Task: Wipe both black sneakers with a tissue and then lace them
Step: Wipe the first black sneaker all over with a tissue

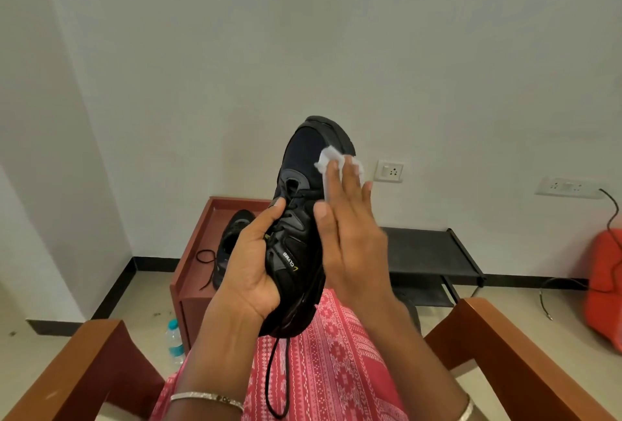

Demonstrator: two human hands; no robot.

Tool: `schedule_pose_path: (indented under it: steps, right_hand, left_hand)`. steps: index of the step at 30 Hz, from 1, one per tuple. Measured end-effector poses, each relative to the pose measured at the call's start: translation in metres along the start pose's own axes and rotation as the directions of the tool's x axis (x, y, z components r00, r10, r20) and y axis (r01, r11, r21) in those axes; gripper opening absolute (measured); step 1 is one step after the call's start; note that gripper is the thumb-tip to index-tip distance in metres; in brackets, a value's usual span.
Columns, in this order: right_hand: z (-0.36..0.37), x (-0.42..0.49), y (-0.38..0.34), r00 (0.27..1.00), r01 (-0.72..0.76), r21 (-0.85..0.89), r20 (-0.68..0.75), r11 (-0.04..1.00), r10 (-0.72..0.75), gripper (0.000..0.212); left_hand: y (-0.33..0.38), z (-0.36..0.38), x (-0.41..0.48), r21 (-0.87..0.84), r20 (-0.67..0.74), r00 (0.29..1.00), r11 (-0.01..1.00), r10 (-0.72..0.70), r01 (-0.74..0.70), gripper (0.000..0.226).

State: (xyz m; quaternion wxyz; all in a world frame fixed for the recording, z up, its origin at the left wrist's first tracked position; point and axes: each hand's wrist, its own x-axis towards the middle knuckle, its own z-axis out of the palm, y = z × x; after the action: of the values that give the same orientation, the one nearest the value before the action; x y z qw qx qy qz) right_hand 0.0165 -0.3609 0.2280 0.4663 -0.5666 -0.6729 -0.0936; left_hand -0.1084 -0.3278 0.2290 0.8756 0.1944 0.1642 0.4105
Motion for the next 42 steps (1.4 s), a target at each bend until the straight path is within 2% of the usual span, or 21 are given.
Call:
schedule_pose_path:
  steps: [4,11,20,24,29,37,42]
  right_hand:
    - [-0.011,0.019,-0.003,1.0,0.026,0.025,0.002,0.999,-0.026,0.052]
    - [0.016,-0.051,0.002,0.997,0.074,0.032,0.013,0.997,-0.074,0.055]
    - [-0.005,0.01,-0.001,0.998,-0.034,0.092,-0.051,0.995,0.039,0.052]
    - [0.004,-0.011,0.0,0.999,0.003,0.053,-0.042,0.999,0.0,0.052]
    - [0.014,-0.052,0.001,0.999,-0.037,0.09,0.0,0.995,0.038,0.053]
    - [-0.009,0.02,0.001,0.995,-0.059,0.135,-0.072,0.989,0.069,0.052]
    - [-0.002,0.007,-0.002,0.998,0.01,0.011,-0.061,1.0,-0.009,0.057]
  left_hand:
    - [-0.002,0.001,0.0,-0.004,0.027,0.999,1.0,0.017,-0.017,0.037]
    - [0.005,-0.003,-0.001,-0.038,-0.015,0.999,0.999,0.028,-0.029,0.046]
    - [0.001,0.001,-0.002,-0.022,0.031,0.999,0.999,0.024,-0.023,0.037]
    - [0.003,-0.001,-0.003,-0.037,0.01,1.0,0.999,0.018,-0.017,0.038]
    - [0.003,-0.003,-0.002,-0.022,-0.017,1.0,1.0,0.018,-0.018,0.045]
    - [-0.004,0.003,-0.001,0.041,0.01,1.0,0.999,0.011,-0.011,0.036]
    - [-0.001,0.001,-0.002,0.038,0.005,1.0,0.999,0.02,-0.02,0.036]
